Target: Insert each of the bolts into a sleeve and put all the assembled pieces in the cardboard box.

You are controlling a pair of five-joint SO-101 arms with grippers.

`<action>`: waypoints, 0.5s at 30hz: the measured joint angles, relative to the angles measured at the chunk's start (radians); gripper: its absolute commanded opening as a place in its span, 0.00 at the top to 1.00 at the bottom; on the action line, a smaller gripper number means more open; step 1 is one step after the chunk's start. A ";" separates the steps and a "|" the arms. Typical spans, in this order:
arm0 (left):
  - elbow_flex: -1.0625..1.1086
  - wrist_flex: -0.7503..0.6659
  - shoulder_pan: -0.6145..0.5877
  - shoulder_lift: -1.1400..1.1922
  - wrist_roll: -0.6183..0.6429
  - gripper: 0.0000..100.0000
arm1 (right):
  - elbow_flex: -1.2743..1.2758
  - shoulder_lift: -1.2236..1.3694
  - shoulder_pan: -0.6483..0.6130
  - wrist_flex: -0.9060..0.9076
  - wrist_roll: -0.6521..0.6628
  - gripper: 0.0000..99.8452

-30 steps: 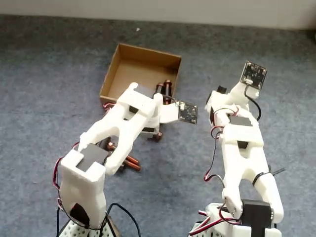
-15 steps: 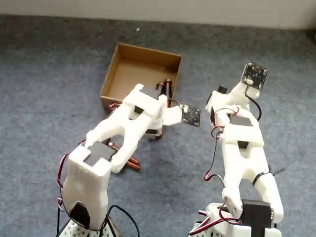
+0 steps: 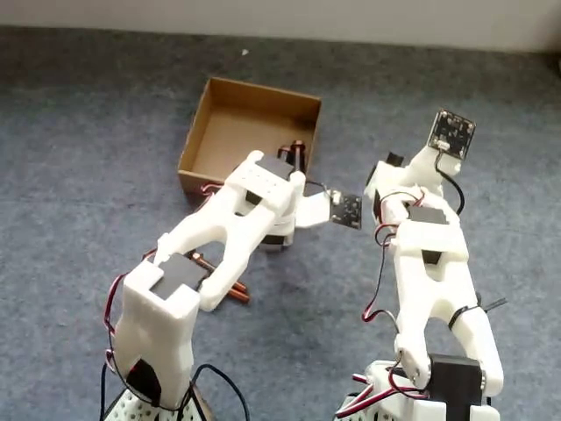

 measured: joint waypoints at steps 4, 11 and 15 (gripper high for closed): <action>0.054 0.002 0.006 -0.126 0.110 1.00 | 0.000 0.000 0.000 0.000 0.000 0.99; 0.227 0.003 0.005 -0.413 0.256 1.00 | 0.000 0.000 0.000 0.000 0.000 0.99; 0.333 -0.057 0.002 -0.608 0.384 1.00 | 0.000 0.000 -0.002 0.000 0.000 0.99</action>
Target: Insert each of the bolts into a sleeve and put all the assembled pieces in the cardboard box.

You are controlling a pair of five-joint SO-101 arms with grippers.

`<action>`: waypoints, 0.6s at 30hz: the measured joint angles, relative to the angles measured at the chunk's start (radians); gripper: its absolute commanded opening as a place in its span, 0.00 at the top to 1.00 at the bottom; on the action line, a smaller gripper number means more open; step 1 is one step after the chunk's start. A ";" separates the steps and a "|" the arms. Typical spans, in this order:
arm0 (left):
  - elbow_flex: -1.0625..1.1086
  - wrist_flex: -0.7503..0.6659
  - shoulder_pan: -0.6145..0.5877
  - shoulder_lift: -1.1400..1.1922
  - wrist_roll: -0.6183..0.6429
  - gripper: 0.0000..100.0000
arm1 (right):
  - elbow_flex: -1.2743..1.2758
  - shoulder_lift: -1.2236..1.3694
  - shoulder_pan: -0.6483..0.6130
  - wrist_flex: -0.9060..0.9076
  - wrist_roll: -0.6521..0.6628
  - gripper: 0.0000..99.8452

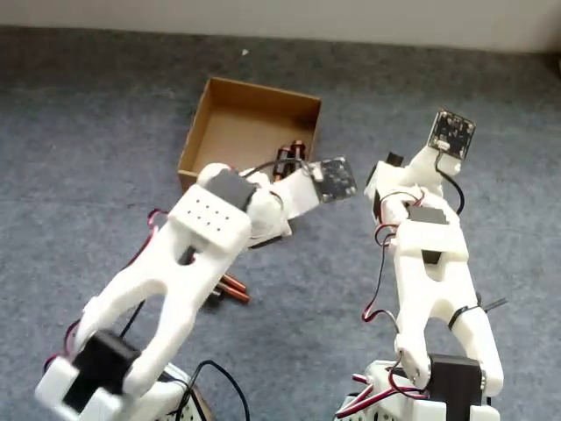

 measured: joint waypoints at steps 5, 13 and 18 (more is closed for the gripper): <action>0.152 -0.190 -0.071 -0.222 0.207 1.00 | 0.002 -0.032 0.000 0.000 0.000 0.99; 0.368 -0.394 -0.124 -0.430 0.430 1.00 | 0.089 -0.269 -0.061 0.000 0.041 0.99; 0.453 -0.446 -0.170 -0.531 0.522 1.00 | 0.160 -0.384 -0.123 0.002 0.055 0.99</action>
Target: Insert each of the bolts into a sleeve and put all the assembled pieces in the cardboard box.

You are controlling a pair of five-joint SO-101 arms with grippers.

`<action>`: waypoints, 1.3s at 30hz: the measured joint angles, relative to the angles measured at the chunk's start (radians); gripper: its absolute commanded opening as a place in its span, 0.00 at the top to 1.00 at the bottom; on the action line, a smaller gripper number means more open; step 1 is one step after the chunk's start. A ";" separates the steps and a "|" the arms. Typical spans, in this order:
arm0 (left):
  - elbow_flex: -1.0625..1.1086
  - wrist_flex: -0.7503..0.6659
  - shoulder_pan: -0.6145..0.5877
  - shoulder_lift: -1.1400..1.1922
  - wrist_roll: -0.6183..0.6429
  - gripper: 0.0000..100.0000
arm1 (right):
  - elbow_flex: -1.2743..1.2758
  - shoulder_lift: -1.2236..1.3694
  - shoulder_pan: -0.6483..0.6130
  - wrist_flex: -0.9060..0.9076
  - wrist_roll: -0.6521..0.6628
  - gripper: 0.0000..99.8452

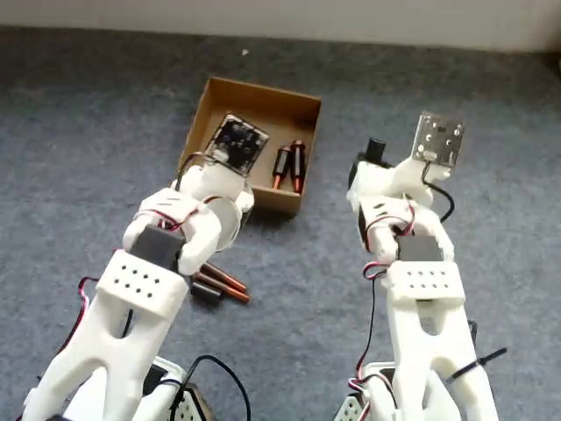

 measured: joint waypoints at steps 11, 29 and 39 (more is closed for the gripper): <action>0.292 -0.104 -0.025 -0.468 0.068 1.00 | 0.201 -0.321 -0.138 0.000 0.055 0.99; 0.417 -0.112 -0.106 -0.990 0.221 1.00 | 0.519 -0.924 -0.379 0.000 0.272 0.99; 0.387 -0.112 -0.106 -1.123 0.356 1.00 | 0.664 -1.149 -0.505 0.000 0.454 0.99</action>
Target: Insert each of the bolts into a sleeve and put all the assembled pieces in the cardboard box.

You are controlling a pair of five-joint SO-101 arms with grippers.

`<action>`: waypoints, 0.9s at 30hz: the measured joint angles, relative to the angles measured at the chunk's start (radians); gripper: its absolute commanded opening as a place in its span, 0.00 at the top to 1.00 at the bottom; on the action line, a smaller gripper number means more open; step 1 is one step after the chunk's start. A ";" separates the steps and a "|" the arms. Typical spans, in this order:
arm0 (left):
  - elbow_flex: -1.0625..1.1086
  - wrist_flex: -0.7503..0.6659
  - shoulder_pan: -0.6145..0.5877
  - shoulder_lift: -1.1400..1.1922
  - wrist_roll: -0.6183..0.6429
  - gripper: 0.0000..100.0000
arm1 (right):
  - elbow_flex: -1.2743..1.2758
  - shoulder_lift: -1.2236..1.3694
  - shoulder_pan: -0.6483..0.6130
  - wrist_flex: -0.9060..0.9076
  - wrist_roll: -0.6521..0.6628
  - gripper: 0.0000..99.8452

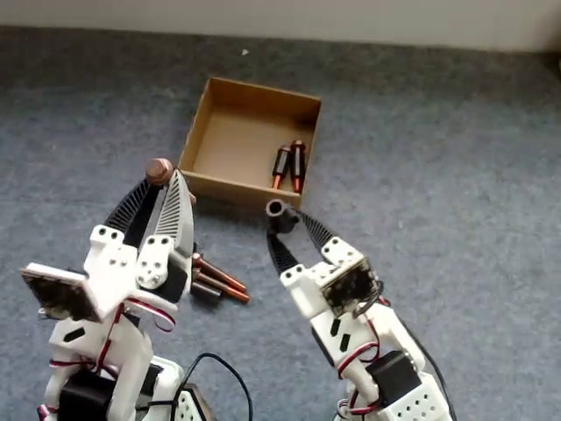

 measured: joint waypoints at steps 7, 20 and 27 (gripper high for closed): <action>-0.046 0.000 0.137 -0.002 0.018 1.00 | 0.008 -0.006 -0.061 0.000 0.074 0.99; -0.028 0.000 0.276 -0.002 0.023 1.00 | 0.008 -0.009 -0.091 0.000 0.077 0.99; 0.008 0.000 0.281 -0.002 0.023 1.00 | 0.008 -0.009 -0.094 0.000 0.077 0.99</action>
